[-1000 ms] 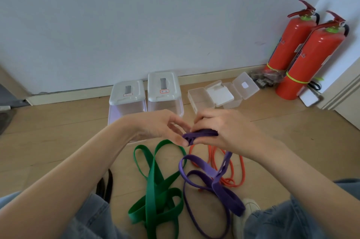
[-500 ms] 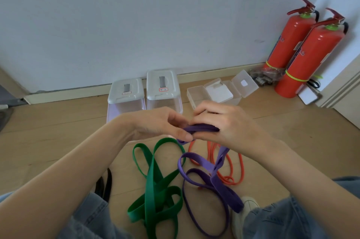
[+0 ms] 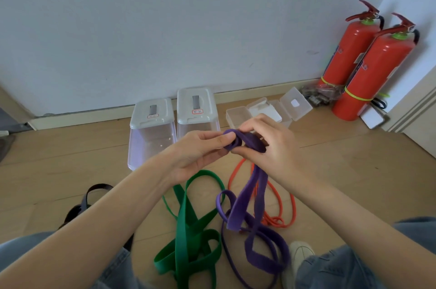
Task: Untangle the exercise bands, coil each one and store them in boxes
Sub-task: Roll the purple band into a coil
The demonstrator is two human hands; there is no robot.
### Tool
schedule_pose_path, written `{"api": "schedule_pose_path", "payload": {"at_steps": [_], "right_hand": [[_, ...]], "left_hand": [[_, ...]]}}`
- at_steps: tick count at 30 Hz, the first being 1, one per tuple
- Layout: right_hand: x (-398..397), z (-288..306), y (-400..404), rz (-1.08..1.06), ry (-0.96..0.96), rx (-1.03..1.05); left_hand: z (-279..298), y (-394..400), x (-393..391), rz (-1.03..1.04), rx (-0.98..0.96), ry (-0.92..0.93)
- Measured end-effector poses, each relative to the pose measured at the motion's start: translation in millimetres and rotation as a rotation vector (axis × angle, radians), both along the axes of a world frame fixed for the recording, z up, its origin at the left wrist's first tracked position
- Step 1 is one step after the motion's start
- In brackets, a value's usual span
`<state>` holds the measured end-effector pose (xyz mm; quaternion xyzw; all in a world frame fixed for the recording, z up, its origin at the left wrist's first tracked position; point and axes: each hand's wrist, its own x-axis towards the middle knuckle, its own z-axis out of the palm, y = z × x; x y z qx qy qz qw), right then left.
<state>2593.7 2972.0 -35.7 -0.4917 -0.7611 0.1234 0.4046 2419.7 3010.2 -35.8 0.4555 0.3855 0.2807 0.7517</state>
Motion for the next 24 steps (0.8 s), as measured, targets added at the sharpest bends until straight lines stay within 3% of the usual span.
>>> {"api": "schedule_pose_path", "payload": {"at_steps": [3,6,9,11,14,18,24], "right_hand": [[6,6,-2,0.147,-0.154,0.012],[9,8,-5,0.267,-0.337,-0.012],[8,8,-9,0.276,-0.389,-0.054],[10,12,-8,0.258,-0.316,-0.072],[8,16,-6,0.171,-0.132,-0.037],[1,18,-5,0.011,0.321,-0.268],[5,17,-1,0.036,0.507,-0.506]], "left_hand": [[5,3,-8,-0.151,0.105,0.103],[11,7,-14,-0.351,0.364,0.374],[15,6,-13,-0.408,0.403,0.435],[17,4,-13,-0.389,0.409,0.414],[17,3,-10,-0.176,0.390,0.267],[14,2,-1,0.083,0.319,0.117],[15,-4,6,0.240,0.356,0.097]]}}
